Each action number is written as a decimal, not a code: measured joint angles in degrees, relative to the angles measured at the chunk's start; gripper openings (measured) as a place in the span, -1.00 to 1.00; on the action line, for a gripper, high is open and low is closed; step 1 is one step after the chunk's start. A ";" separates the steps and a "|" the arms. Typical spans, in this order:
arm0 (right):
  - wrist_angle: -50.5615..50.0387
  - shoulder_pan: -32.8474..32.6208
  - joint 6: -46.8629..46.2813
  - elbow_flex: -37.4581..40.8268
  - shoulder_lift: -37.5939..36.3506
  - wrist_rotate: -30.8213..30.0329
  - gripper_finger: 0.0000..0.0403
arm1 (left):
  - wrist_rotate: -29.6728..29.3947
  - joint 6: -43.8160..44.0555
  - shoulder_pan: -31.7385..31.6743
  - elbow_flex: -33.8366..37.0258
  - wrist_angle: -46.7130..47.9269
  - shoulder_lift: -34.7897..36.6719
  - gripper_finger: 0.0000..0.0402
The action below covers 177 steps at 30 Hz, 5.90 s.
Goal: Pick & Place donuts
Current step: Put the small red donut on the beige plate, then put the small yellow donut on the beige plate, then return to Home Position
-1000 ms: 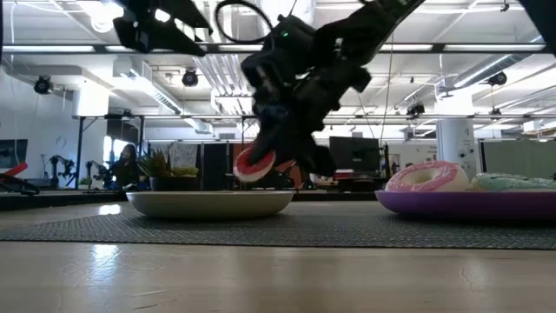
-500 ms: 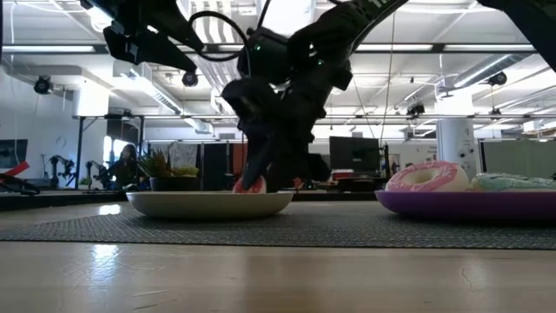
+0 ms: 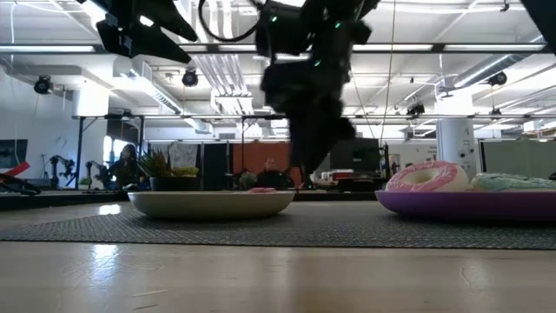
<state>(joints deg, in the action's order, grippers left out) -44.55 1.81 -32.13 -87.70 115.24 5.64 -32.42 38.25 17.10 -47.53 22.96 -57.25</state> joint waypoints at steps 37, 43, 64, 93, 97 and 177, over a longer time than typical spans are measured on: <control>6.07 -40.55 -6.93 10.12 -0.83 -0.76 -0.08 | 4.45 -4.67 1.18 0.00 1.58 0.08 -0.05; 6.20 -40.55 -6.96 10.06 -0.08 0.61 -0.20 | 4.43 -3.80 1.91 0.00 1.59 0.08 -0.05; 11.49 -18.29 -1.38 10.21 -7.30 -5.18 -0.93 | 0.86 0.62 5.68 0.02 9.60 0.18 -0.05; -1.44 -5.93 13.39 -22.16 13.27 -5.14 -0.08 | -6.28 14.76 13.33 0.02 19.13 0.19 -0.05; -2.16 -7.26 19.75 -18.16 7.25 -6.18 -0.04 | -6.23 14.22 13.33 0.00 19.13 0.19 -0.05; 59.74 -12.90 -11.28 87.06 -81.00 -11.53 -0.29 | 67.62 -5.81 -33.57 46.99 -57.61 30.86 -0.05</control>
<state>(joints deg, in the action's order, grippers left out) 15.20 -11.09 -43.40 -0.64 34.24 -5.89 35.20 32.44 -16.47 -0.53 -34.65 -26.39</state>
